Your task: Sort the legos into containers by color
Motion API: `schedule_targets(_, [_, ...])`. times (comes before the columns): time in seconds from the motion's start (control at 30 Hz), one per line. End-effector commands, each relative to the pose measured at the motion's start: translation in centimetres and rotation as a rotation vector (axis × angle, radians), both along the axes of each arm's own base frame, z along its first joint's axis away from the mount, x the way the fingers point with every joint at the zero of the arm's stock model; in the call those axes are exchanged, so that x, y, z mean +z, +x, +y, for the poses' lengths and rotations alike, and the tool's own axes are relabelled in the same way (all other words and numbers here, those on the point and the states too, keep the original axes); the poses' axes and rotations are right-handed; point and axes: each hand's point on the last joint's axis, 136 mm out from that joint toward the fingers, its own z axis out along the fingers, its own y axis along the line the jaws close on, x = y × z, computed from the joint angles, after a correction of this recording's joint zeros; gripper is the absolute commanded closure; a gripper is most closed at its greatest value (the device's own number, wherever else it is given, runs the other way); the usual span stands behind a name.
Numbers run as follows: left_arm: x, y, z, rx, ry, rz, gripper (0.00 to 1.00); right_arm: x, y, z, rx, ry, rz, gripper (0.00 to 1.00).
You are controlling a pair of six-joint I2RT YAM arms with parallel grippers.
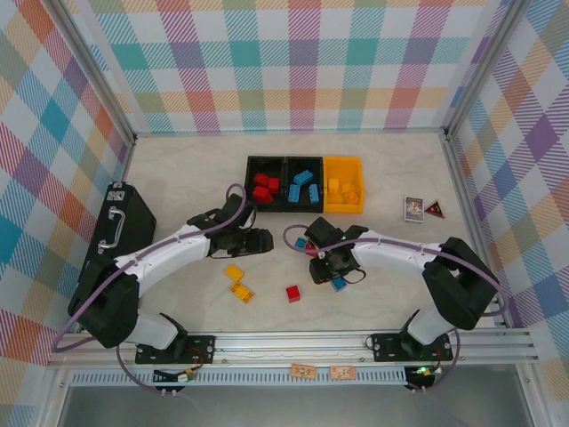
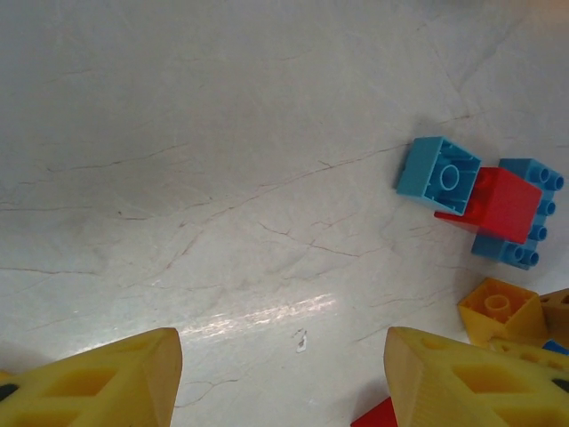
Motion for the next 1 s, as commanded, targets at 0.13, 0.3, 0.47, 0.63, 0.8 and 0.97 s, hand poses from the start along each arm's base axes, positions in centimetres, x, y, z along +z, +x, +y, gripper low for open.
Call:
schedule_targets(0.13, [-0.4, -0.5, -0.9, -0.003, -0.048, 0.015, 0.39, 1.4, 0.6, 0.5, 0.025, -0.005, -0.039, 0.72])
schedule_targets(0.3, [-0.6, -0.5, -0.9, 0.002, -0.049, 0.016, 0.39, 3.4, 0.8, 0.8, 0.022, 0.04, -0.073, 0.73])
schedule_targets(0.47, [0.1, -0.1, -1.5, -0.003, -0.073, 0.0, 0.39, 6.2, 1.3, 0.9, 0.002, 0.096, -0.131, 0.73])
schedule_targets(0.63, [1.5, 0.6, -2.9, -0.02, -0.134, -0.032, 0.39, 9.0, 3.7, 0.0, -0.075, 0.128, -0.185, 0.72])
schedule_targets(0.8, [3.6, 2.2, -5.1, -0.021, -0.239, -0.09, 0.39, 11.8, 8.1, -1.6, -0.199, 0.176, -0.246, 0.72])
schedule_targets(0.97, [5.6, 4.1, -7.2, -0.016, -0.313, -0.137, 0.39, 12.9, 13.0, -3.9, -0.32, 0.177, -0.291, 0.72])
